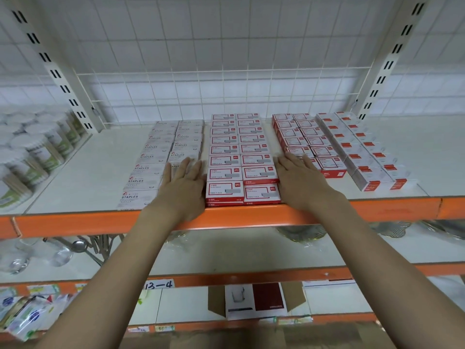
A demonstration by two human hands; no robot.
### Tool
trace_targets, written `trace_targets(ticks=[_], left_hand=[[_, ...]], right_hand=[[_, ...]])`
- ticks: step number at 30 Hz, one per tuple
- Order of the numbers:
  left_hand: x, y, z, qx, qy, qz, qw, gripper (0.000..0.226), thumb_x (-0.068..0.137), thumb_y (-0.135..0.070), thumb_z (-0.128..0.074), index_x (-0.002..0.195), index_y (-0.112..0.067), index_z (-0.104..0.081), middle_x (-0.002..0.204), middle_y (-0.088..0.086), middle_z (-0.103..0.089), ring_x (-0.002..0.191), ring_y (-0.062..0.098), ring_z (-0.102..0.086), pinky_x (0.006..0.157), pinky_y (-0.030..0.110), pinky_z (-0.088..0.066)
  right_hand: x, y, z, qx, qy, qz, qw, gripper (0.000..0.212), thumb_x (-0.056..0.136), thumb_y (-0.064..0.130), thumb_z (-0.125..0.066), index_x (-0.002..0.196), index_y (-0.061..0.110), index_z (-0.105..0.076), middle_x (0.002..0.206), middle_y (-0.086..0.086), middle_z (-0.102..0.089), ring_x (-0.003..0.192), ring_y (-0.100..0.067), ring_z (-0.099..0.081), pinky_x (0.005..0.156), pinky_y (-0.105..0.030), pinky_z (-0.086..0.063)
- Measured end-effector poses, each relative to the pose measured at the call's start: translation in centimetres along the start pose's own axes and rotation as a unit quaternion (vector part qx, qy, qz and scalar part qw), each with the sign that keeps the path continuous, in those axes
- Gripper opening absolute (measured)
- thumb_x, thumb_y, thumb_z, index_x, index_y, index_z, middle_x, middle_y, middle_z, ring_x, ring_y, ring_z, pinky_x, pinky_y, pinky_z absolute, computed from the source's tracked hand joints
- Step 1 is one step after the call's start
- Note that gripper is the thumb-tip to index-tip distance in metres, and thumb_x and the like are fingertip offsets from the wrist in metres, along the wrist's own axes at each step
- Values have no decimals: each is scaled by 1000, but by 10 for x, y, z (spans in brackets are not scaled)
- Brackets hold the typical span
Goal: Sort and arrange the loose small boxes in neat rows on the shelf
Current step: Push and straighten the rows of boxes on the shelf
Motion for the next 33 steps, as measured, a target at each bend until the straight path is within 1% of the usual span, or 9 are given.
trace_targets(ticks=[2,4,10,14,17,22,28,30,33], left_hand=[[-3,0,5,8,-19,-1,1000,56,97,-34,-29,149,-22,-10,157,0,5,143,22,14,114,49,10],[-7,0,11,-6,-41,-4,999,56,98,-34,-29,149,-21,-10,157,2,-1,143,23,9,115,48,7],[-17,3,20,-24,-68,-2,997,53,96,-28,-32,146,-15,-19,154,2,-16,143,23,-3,115,47,-2],[-12,23,23,0,-79,0,997,50,97,-22,-31,146,-16,-21,155,3,-15,144,21,-2,115,45,-2],[-6,47,30,8,-80,7,997,50,98,-23,-32,146,-18,-21,156,3,-13,144,20,-2,115,44,-2],[11,96,41,17,-66,-8,998,51,98,-26,-35,147,-18,-20,154,3,-19,143,20,-7,115,44,-4],[52,159,50,48,-29,-10,998,50,97,-28,-36,144,-14,-25,147,8,-33,138,24,-24,112,42,-17],[69,170,49,49,-11,-13,999,48,98,-30,-35,142,-12,-28,145,9,-36,135,26,-30,110,41,-23],[94,174,43,23,7,-26,999,47,99,-34,-30,138,-9,-33,142,11,-38,130,28,-36,107,42,-31]], right_hand=[[-3,0,10,-8,-12,-4,1000,59,99,29,-29,149,13,-4,157,-3,-6,144,-21,4,114,-41,7],[-7,5,22,-8,-30,6,1000,58,98,24,-31,149,12,-6,157,-4,-7,144,-21,4,114,-42,6],[-12,46,34,38,-78,91,992,53,100,36,-20,147,12,-15,156,-2,-13,144,-18,0,115,-40,3],[-1,70,32,45,-73,113,990,52,101,35,-21,147,10,-17,156,-3,-14,144,-19,0,116,-40,3],[16,84,38,31,-81,118,989,53,100,35,-25,146,9,-19,155,-4,-16,144,-20,-2,115,-41,2],[54,110,52,11,-60,104,993,55,99,33,-30,147,9,-16,155,-6,-15,144,-22,-3,117,-42,0],[111,134,59,-35,-12,57,998,55,95,23,-35,146,10,-19,154,-5,-20,144,-21,-5,116,-41,1],[128,139,56,-52,9,42,998,53,96,23,-33,146,9,-21,154,-6,-21,144,-21,-5,117,-42,0],[148,148,45,-65,31,37,997,51,99,30,-25,145,9,-21,154,-6,-19,144,-21,-5,116,-44,-1]])
Point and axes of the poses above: each hand's wrist, its own x-axis towards the middle knuckle, its own z-axis out of the back of the hand, y = z × x, the point moved 3 cm from there along x, towards the middle knuckle
